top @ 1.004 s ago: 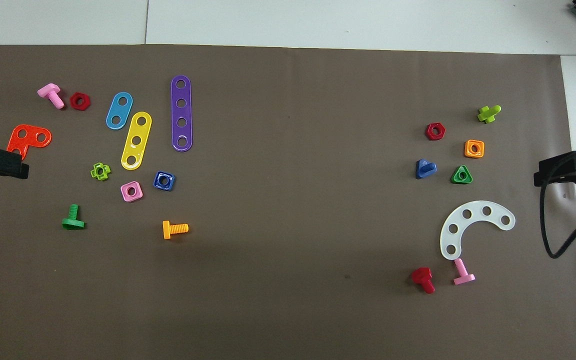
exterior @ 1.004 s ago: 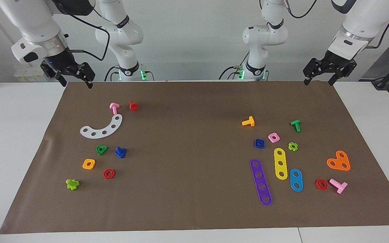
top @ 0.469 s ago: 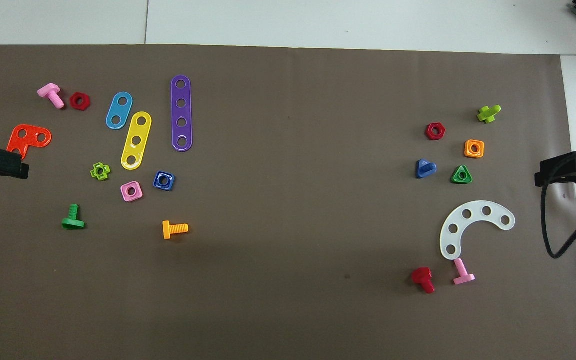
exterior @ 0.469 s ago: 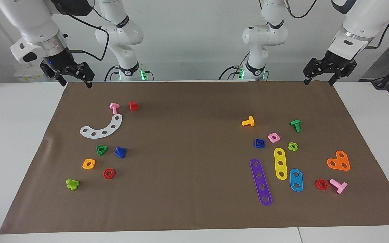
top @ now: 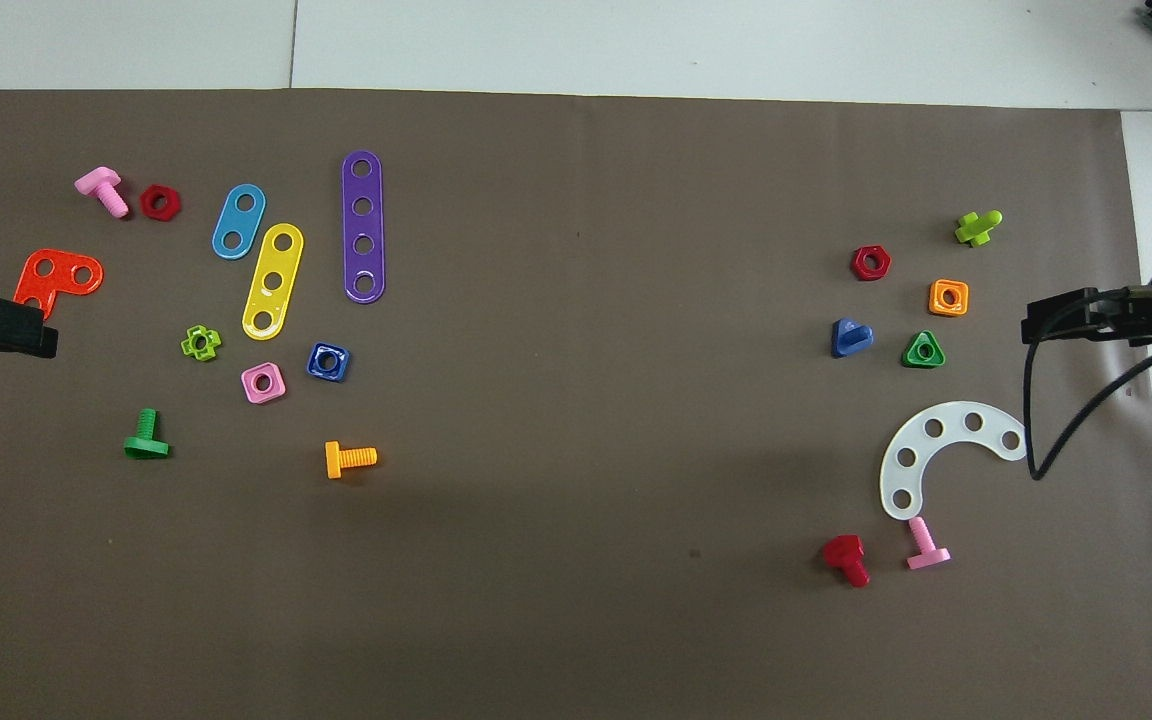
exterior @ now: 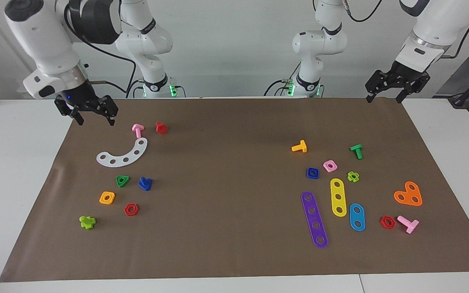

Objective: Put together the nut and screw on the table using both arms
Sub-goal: 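Reach the right gripper down to the blue triangular nut and grasp it, then lift the blue triangular nut with the right gripper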

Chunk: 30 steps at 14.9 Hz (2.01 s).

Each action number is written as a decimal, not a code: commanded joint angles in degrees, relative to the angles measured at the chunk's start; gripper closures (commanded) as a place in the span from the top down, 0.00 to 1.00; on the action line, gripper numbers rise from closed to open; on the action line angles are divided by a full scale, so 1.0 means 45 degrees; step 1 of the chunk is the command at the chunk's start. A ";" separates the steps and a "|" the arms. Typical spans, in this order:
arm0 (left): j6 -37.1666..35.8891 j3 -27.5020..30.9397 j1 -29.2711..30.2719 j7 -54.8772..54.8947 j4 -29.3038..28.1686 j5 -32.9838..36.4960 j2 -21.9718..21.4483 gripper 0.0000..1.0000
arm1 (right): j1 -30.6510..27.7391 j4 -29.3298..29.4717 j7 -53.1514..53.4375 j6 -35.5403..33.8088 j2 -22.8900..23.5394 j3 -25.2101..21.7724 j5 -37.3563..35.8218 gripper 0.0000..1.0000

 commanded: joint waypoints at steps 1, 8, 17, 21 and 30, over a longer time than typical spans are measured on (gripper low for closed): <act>-0.0039 0.0137 -0.0119 0.0160 -0.0294 -0.0129 -0.0249 1.00 | 0.0389 -0.0296 -0.0327 0.1511 0.0984 0.0121 0.0205 1.00; -0.0039 0.0137 -0.0119 0.0160 -0.0294 -0.0129 -0.0249 1.00 | 0.1252 -0.2070 -0.1221 0.5420 0.2570 0.0102 0.0400 1.00; -0.0039 0.0137 -0.0119 0.0160 -0.0294 -0.0129 -0.0249 1.00 | 0.0978 -0.3968 -0.2866 0.7160 0.2530 0.0102 0.0400 0.80; -0.0039 0.0137 -0.0119 0.0160 -0.0294 -0.0130 -0.0249 1.00 | 0.0919 -0.4202 -0.2809 0.8096 0.2882 0.0102 0.0400 0.75; -0.0039 0.0137 -0.0119 0.0160 -0.0294 -0.0129 -0.0249 1.00 | 0.1075 -0.4183 -0.2397 0.8684 0.3273 0.0121 0.0381 0.20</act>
